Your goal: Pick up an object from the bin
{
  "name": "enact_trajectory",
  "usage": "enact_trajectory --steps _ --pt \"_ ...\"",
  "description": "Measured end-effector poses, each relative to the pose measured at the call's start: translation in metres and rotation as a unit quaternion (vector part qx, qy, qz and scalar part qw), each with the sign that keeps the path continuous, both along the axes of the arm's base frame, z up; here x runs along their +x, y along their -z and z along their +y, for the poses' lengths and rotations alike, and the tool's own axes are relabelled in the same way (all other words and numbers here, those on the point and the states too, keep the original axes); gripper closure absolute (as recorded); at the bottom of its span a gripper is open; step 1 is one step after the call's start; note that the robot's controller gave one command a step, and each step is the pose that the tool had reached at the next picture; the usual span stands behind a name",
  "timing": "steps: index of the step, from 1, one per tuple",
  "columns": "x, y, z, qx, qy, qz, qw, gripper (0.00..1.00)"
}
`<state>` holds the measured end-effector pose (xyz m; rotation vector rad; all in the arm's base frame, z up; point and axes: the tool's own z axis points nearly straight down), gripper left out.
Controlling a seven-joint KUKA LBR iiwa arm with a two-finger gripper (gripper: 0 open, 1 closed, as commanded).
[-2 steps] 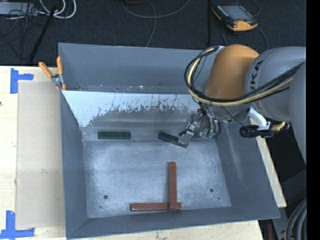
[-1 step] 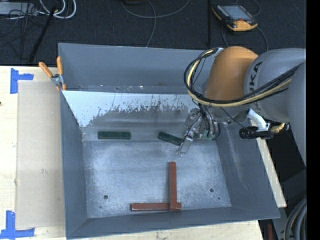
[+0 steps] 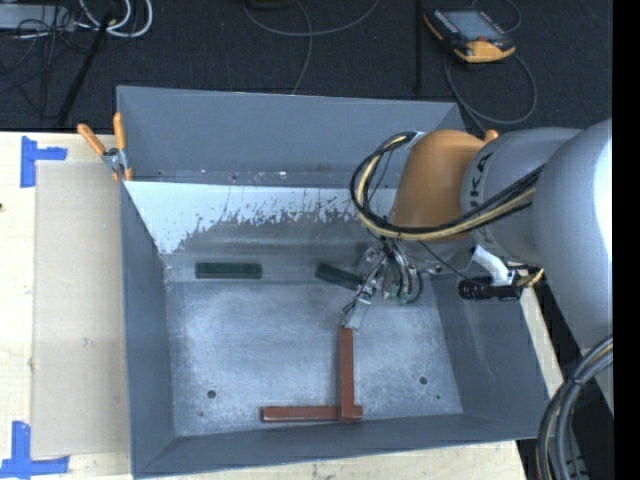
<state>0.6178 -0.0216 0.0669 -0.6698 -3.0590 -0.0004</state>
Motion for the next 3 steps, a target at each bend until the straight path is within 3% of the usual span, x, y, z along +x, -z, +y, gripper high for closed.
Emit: enact_trajectory --steps 1,2,3 --pt "0.002 -0.004 0.0 -0.001 -0.001 -0.0051 1.0 1.0" --pt "0.0 -0.112 -0.005 -0.001 0.005 -0.0092 0.9999 1.0" --pt "0.004 -0.156 -0.009 -0.001 0.012 -0.0083 0.9999 1.0"
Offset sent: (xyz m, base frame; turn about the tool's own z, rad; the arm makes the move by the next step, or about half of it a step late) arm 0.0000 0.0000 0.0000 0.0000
